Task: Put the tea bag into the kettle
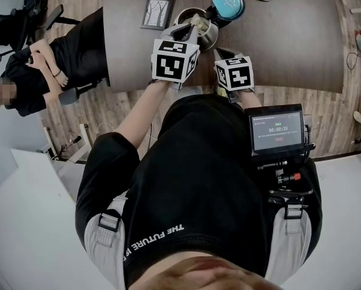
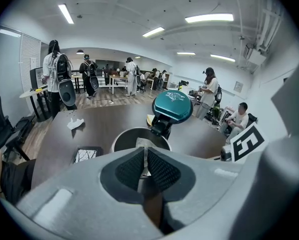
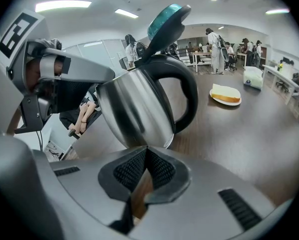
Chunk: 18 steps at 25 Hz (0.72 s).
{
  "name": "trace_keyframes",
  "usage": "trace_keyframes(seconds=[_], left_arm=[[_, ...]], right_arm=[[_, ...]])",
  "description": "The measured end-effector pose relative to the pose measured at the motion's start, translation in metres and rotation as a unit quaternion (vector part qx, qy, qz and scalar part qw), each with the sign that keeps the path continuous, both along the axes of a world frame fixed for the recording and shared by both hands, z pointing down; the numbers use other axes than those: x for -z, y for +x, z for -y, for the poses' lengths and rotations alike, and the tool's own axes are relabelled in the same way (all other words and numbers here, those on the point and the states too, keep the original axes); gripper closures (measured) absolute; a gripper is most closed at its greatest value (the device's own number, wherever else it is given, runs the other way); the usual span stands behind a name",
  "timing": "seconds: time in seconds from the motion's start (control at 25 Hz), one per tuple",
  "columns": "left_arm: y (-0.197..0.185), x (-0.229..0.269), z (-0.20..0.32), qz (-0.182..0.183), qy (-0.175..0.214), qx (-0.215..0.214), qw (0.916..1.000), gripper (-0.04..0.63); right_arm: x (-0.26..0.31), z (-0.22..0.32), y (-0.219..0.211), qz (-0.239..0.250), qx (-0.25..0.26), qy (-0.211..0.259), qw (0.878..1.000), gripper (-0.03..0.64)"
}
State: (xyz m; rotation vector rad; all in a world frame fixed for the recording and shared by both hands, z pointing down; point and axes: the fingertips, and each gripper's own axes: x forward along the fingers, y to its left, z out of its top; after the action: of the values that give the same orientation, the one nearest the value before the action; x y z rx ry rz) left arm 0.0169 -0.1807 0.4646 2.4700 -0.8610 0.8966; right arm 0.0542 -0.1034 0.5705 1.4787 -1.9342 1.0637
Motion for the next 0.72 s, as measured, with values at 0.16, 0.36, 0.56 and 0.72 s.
trace_keyframes(seconds=[0.16,0.36,0.56,0.72], left_arm=[[0.0010,-0.0007,0.0006,0.001,0.002,-0.002,1.0000,0.588],[0.0005,-0.0014,0.0010,0.002,0.001,-0.001,1.0000,0.588],[0.0000,-0.0018,0.0009,-0.001,0.000,0.001,1.0000,0.586],[0.0004,-0.0018,0.0002,0.002,0.001,-0.003,1.0000,0.586]], right_arm=[[-0.0003,0.0002,0.0008,0.000,0.000,0.001,1.000,0.609],[-0.0005,0.0004,0.0011,-0.001,0.000,0.001,1.000,0.609],[-0.0007,0.0003,-0.0003,0.000,0.001,0.002,1.000,0.609],[-0.0002,0.0003,0.0000,0.000,0.002,0.002,1.000,0.609]])
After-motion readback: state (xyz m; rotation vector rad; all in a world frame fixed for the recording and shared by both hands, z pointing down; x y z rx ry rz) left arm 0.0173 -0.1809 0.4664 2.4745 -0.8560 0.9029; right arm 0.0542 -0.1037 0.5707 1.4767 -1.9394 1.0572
